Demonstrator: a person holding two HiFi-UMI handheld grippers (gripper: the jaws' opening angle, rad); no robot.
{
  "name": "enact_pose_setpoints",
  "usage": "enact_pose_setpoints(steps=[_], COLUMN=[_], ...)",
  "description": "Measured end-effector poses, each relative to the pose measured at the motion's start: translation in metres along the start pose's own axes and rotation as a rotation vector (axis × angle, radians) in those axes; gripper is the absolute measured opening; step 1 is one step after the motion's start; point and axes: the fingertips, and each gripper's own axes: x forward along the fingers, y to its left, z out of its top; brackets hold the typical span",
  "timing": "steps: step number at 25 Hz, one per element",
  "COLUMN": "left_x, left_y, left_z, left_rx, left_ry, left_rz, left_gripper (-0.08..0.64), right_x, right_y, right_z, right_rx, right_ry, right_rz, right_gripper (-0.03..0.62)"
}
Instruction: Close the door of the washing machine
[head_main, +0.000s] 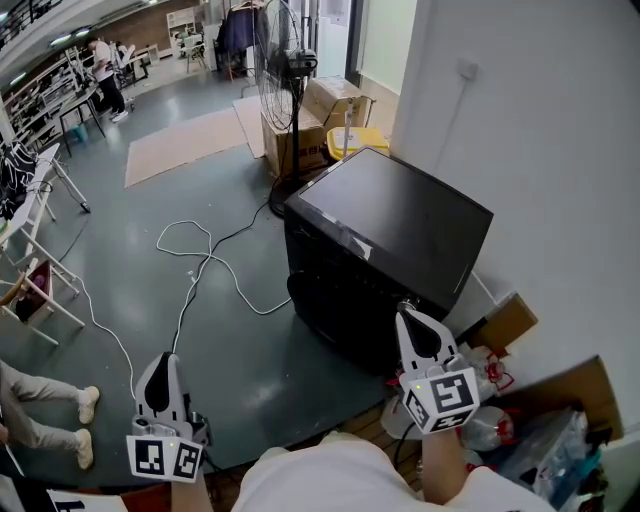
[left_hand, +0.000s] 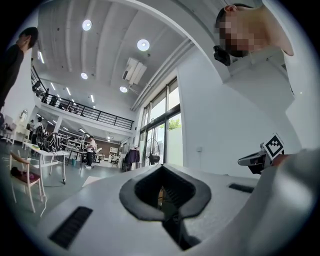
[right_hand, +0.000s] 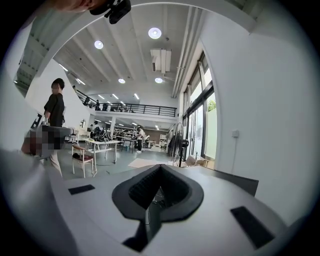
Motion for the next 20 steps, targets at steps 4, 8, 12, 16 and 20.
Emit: enact_pose_setpoints(steps=[4, 8, 12, 16, 20], left_x=[0.003, 0.004, 0.01, 0.015, 0.012], left_y=[0.001, 0.001, -0.003, -0.006, -0.007], left_z=[0.0, -0.001, -0.003, 0.001, 0.002], left_rx=[-0.001, -0.001, -0.005, -0.006, -0.008], left_ry=[-0.001, 0.002, 0.009, 0.001, -0.001], left_rz=[-0.006, -0.009, -0.018, -0.03, -0.03], left_gripper=[0.003, 0.003, 0.003, 0.003, 0.003], right_x=[0.001, 0.0, 0.001, 0.007, 0.009], right_y=[0.0, 0.001, -0.003, -0.002, 0.004], right_z=[0.002, 0.001, -0.002, 0.005, 0.013], right_rx=[-0.002, -0.004, 0.003, -0.002, -0.01], right_ry=[-0.008, -0.003, 0.006, -0.005, -0.034], right_rz=[-0.003, -0.004, -0.011, -0.009, 0.013], right_gripper=[-0.002, -0.002, -0.002, -0.002, -0.002])
